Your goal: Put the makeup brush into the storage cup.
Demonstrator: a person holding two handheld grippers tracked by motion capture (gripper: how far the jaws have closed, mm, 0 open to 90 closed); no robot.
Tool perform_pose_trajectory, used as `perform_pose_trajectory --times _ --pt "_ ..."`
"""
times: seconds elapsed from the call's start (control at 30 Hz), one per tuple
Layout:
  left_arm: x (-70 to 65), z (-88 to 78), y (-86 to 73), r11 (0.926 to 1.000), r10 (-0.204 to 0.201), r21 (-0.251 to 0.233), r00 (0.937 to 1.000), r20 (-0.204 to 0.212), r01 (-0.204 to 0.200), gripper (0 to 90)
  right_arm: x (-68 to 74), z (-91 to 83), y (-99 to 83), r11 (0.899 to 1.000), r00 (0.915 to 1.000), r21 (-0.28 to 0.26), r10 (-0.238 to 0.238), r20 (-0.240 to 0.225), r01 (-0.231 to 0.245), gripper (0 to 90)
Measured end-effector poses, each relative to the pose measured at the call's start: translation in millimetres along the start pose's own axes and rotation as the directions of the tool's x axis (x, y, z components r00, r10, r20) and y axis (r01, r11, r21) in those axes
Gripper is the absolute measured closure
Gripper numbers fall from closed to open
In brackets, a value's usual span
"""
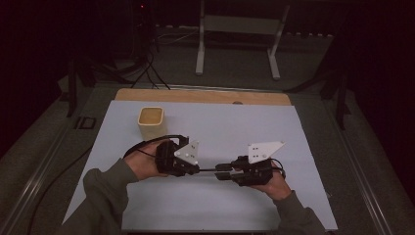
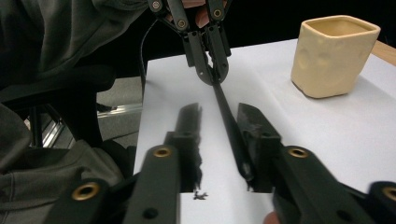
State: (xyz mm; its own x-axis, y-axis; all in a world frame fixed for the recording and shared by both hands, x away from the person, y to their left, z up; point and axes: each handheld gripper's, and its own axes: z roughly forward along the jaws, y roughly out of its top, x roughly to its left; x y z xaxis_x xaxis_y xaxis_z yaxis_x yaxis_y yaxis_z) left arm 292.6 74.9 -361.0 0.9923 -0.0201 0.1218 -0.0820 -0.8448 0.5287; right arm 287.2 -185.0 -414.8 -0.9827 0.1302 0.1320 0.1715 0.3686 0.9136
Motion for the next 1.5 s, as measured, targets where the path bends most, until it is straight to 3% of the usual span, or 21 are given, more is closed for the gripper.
perform_pose_trajectory --times 0.2,0.33,0.53,0.63,0.8,1.0,1.3,1.37,1.4,1.5 --pt "-0.7 1.5 1.4 1.0 0.008 -0.001 0.9999 0.008 -0.008 85.9 -0.5 -0.8 -0.8 1.0 1.0 0.0 -0.006 0.003 0.006 84.2" --pt "0.6 2.7 1.6 0.9999 -0.01 -0.008 0.9999 0.013 0.01 83.3 0.5 -0.5 -1.2 1.0 0.9999 0.009 -0.017 0.004 0.017 84.8" --pt "5.5 -0.3 1.8 0.9948 -0.085 -0.058 0.9959 -0.03 0.083 49.3 2.1 -0.6 -0.6 1.0 0.9995 0.005 -0.028 0.015 0.028 84.9" --pt "7.2 -1.1 0.3 0.9903 -0.122 -0.076 0.9901 -0.069 0.117 38.3 1.7 -2.4 -0.8 1.0 0.9992 0.003 -0.028 0.03 0.028 85.0" --pt "9.7 -2.3 -4.3 0.9795 -0.182 -0.106 0.9777 -0.104 0.172 28.5 1.5 -5.5 -0.6 1.0 0.9984 -0.003 -0.026 0.05 0.026 84.9" --pt "10.1 -4.5 -7.5 0.9729 -0.209 -0.123 0.9717 -0.109 0.196 23.5 1.1 -6.8 -0.7 1.0 0.9977 -0.008 -0.024 0.064 0.024 84.9" --pt "11.5 -7.8 -13.9 0.9541 -0.271 -0.163 0.9555 -0.116 0.251 19.3 -0.6 -11.6 -1.3 1.0 0.9955 -0.024 -0.015 0.093 0.017 84.9" --pt "11.5 -7.8 -13.9 0.9541 -0.271 -0.163 0.9555 -0.116 0.251 19.3 -0.6 -12.0 -1.4 1.0 0.9952 -0.025 -0.014 0.097 0.016 84.9" --pt "12.7 -7.5 -16.4 0.9463 -0.294 -0.175 0.9482 -0.119 0.272 19.1 -0.8 -12.7 -1.6 0.999 0.9948 -0.029 -0.012 0.101 0.015 84.9" --pt "15.0 -7.4 -19.4 0.9394 -0.315 -0.183 0.9408 -0.126 0.29 19.0 -1.1 -13.6 -1.7 0.999 0.9937 -0.033 -0.012 0.112 0.015 84.9"
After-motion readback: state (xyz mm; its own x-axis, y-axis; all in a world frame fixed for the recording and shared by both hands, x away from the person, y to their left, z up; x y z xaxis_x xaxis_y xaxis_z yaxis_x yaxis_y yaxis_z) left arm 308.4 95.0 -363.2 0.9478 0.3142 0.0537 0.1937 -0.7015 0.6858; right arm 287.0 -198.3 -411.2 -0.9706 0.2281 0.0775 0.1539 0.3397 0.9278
